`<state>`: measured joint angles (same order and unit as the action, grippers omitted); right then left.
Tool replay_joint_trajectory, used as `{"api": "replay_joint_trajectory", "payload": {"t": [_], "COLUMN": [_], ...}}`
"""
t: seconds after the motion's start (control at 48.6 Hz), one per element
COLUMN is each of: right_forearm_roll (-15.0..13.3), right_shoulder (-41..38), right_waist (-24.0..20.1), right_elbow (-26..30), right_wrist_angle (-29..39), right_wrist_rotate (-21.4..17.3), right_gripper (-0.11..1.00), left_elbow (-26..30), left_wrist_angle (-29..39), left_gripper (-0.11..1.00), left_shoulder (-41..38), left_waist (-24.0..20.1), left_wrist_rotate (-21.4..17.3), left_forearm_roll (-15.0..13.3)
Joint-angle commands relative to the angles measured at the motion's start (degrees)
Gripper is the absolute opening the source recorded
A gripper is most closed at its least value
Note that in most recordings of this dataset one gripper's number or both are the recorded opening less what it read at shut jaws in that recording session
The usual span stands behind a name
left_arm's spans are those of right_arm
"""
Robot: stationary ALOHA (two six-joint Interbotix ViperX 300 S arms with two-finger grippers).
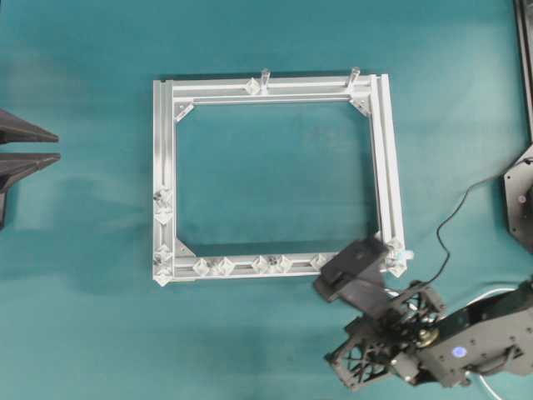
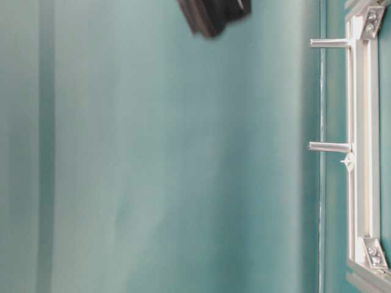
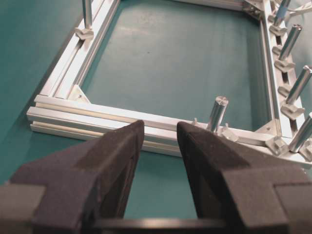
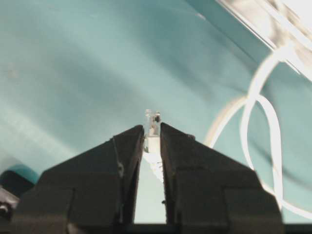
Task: Move the cable alternately left and right between 8 closely spaced pins so it hooks onto each one.
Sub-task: 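Lift the cable with the right gripper and carry it left over the frame's bottom edge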
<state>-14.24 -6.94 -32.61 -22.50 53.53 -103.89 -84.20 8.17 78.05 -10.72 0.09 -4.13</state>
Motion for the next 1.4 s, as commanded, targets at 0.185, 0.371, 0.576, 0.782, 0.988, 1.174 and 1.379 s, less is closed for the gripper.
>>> {"api": "replay_joint_trajectory", "payload": {"t": [0.185, 0.371, 0.576, 0.782, 0.988, 1.174, 1.379], "right_forearm_roll": [-0.53, -2.02, -4.57, -4.83, -4.92, -4.83, -4.83], "right_shoulder": [5.98, 7.56, 7.73, 7.73, 7.73, 7.65, 7.73], "right_waist": [0.62, 3.08, 6.50, 9.23, 10.81, 10.99, 10.99], "right_elbow": [-3.43, -4.83, -5.01, -5.98, -6.77, -7.21, -7.21], "right_wrist_angle": [4.92, 6.42, 4.39, 3.52, 2.20, 2.11, 1.85], "right_wrist_rotate": [-7.03, -9.14, -9.14, -9.23, -9.23, -9.32, -9.32], "right_gripper": [0.14, 0.14, 0.14, 0.14, 0.14, 0.14, 0.14], "left_elbow": [0.62, 0.62, 0.53, 0.62, 0.53, 0.62, 0.62], "left_wrist_angle": [-0.62, -0.62, -0.62, -0.62, -0.62, -0.62, -0.62], "left_gripper": [0.47, 0.47, 0.47, 0.47, 0.47, 0.47, 0.47], "left_shoulder": [-0.44, -0.44, -0.53, -0.44, -0.44, -0.44, -0.44], "left_waist": [-0.26, -0.26, -0.26, -0.26, -0.26, -0.26, -0.26], "left_wrist_rotate": [0.18, 0.18, 0.18, 0.18, 0.18, 0.18, 0.18], "left_forearm_roll": [0.18, 0.18, 0.18, 0.18, 0.18, 0.18, 0.18]}}
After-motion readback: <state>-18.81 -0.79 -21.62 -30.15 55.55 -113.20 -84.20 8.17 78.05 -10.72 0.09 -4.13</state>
